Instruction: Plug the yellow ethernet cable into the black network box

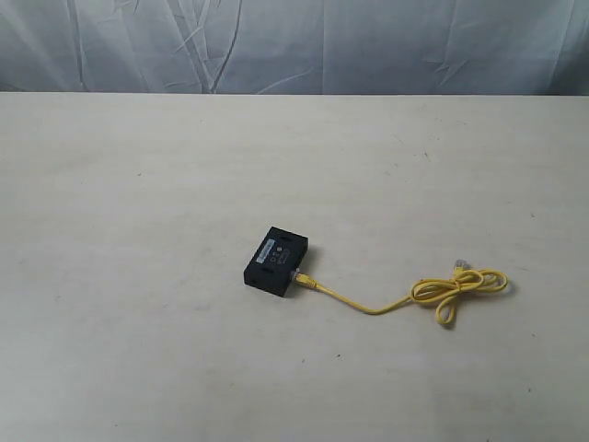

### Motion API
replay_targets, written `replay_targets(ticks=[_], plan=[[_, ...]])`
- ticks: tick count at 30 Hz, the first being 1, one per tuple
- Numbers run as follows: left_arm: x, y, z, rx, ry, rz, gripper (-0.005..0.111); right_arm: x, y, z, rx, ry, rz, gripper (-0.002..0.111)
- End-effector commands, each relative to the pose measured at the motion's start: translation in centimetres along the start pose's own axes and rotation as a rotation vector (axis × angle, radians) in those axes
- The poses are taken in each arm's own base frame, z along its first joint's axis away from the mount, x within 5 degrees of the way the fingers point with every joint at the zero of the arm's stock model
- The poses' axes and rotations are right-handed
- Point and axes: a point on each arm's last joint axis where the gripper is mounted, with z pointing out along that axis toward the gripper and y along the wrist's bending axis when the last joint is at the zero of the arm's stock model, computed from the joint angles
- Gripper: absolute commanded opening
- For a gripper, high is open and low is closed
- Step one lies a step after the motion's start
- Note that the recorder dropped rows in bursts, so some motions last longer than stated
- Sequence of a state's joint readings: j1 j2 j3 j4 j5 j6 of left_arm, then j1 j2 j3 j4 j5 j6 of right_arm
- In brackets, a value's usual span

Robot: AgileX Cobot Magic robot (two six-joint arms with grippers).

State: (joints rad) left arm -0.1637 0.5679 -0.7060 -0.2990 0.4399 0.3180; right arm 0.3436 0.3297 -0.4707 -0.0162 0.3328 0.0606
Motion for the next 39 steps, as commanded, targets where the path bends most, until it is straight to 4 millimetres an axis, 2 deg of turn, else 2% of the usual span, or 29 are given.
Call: replay_targets(ticks=[1, 7, 12, 19, 27, 30, 34, 39], plan=[[0.2, 0.0, 0.0, -0.005, 0.004, 0.000, 0.000, 0.0, 0.0, -0.1, 0.003, -0.020, -0.004, 0.000], [0.2, 0.0, 0.0, -0.005, 0.004, 0.000, 0.000, 0.0, 0.0, -0.2, 0.002, -0.027, -0.004, 0.000], [0.2, 0.0, 0.0, -0.005, 0.004, 0.000, 0.000, -0.2, -0.1, -0.9, 0.013, -0.060, -0.134, 0.000], [0.2, 0.0, 0.0, -0.005, 0.004, 0.000, 0.000, 0.3, -0.1, -0.9, 0.012, -0.062, -0.135, 0.000], [0.2, 0.0, 0.0, -0.005, 0.004, 0.000, 0.000, 4.4, -0.3, -1.1, 0.013, -0.082, -0.108, 0.000], [0.2, 0.0, 0.0, -0.005, 0.004, 0.000, 0.000, 6.5, -0.6, -1.0, 0.060, -0.122, -0.067, 0.000], [0.2, 0.0, 0.0, -0.005, 0.004, 0.000, 0.000, 9.4, -1.3, -0.8, 0.149, -0.088, -0.013, 0.000], [0.2, 0.0, 0.0, -0.005, 0.004, 0.000, 0.000, 11.7, -1.7, -0.9, 0.225, -0.042, 0.004, 0.000]])
